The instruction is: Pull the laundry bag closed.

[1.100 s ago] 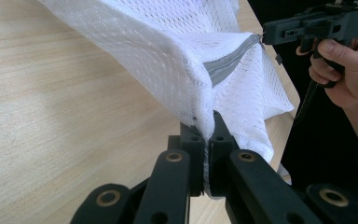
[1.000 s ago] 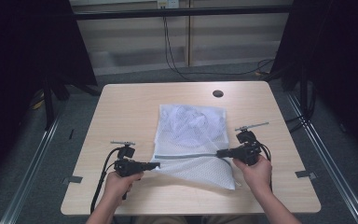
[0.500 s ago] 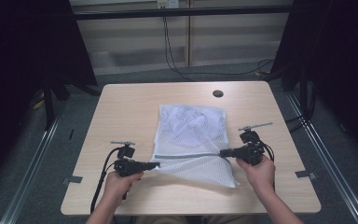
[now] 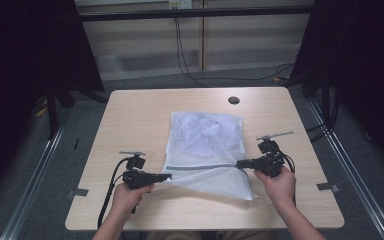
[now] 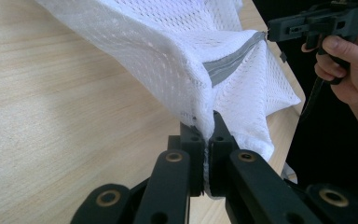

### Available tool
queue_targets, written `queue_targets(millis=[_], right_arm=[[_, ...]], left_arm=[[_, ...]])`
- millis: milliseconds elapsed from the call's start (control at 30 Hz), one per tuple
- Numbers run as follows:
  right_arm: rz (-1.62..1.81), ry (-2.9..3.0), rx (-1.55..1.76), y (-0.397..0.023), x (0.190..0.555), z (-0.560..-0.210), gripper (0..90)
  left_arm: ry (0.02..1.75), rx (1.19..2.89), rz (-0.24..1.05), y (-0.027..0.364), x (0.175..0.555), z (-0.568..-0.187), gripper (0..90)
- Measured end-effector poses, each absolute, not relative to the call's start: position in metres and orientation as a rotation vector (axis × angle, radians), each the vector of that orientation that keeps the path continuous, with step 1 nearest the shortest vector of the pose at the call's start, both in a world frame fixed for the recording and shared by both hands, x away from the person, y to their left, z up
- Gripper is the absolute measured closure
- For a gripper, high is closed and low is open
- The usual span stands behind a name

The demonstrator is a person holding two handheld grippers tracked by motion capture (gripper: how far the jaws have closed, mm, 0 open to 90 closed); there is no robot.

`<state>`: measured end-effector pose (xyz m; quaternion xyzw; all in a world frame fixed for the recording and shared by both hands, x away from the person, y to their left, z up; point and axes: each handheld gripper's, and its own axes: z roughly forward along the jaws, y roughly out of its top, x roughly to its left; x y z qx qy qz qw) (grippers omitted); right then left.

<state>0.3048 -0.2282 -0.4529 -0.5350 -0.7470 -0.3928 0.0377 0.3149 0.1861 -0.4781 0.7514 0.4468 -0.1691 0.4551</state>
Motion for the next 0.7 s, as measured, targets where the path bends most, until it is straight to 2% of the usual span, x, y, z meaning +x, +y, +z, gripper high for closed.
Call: queue_targets(millis=[700], right_arm=[[-1.234, -2.252, -1.681, -0.246, 0.299, -0.454, 87.1]], left_arm=[[1.077, 1.866, -0.422, 0.183, 0.319, -0.478, 89.0]])
